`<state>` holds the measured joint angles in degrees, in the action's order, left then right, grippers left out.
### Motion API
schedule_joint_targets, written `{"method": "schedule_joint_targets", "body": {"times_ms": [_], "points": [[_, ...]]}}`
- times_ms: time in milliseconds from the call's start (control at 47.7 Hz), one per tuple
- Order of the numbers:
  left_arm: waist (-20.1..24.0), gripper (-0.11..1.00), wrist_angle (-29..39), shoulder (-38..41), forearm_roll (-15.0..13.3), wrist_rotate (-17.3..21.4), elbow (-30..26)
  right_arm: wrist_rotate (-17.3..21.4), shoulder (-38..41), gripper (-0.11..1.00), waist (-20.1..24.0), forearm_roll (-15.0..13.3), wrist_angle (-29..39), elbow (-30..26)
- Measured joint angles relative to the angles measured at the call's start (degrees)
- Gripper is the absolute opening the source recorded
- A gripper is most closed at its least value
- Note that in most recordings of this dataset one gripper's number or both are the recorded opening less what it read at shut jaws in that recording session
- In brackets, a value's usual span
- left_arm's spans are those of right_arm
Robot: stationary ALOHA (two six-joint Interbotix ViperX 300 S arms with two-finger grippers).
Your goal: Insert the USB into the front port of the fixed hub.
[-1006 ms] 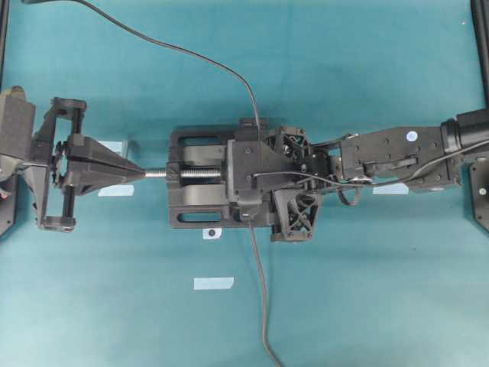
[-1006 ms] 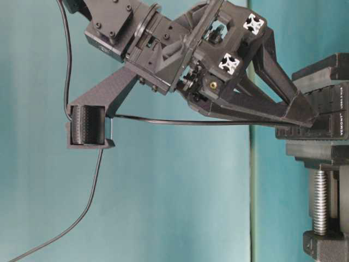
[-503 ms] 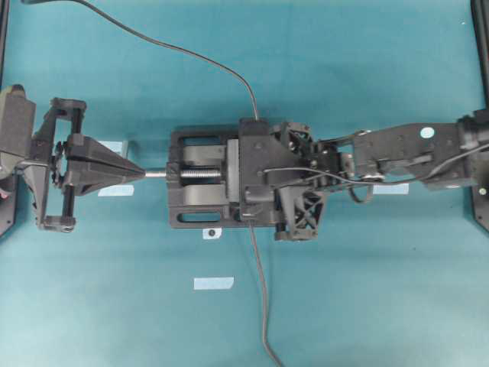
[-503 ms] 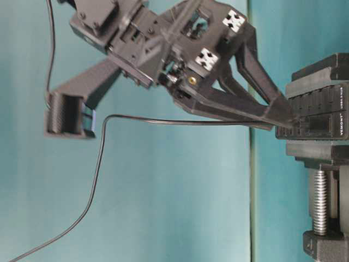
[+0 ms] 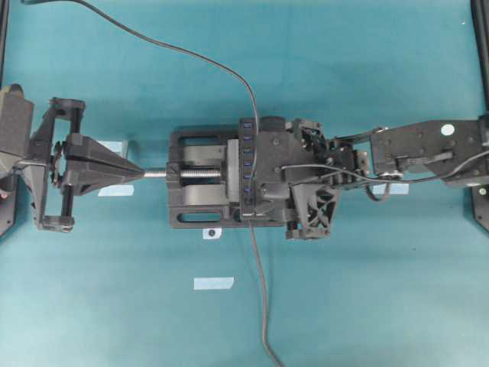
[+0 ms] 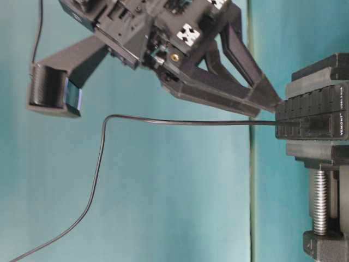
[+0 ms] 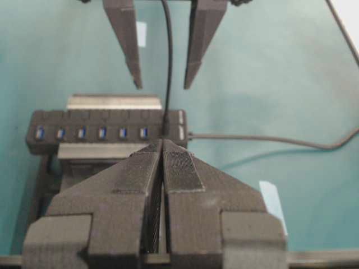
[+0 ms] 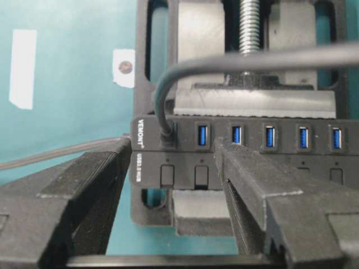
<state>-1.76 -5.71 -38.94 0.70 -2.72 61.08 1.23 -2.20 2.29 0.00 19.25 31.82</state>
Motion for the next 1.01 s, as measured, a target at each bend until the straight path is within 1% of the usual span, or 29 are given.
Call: {"method": "schedule_joint_targets", "body": {"times_ms": [377,1006], "points": [[-0.09,0.0,0.0,-0.09,0.0,0.0,0.09,0.0,-1.85,0.7,0.0,0.26,-3.34,2.02],[-0.09,0.0,0.0,-0.09,-0.09,-0.18,0.44,0.0,-2.02,0.7,0.26,0.44,-3.6,2.99]]}}
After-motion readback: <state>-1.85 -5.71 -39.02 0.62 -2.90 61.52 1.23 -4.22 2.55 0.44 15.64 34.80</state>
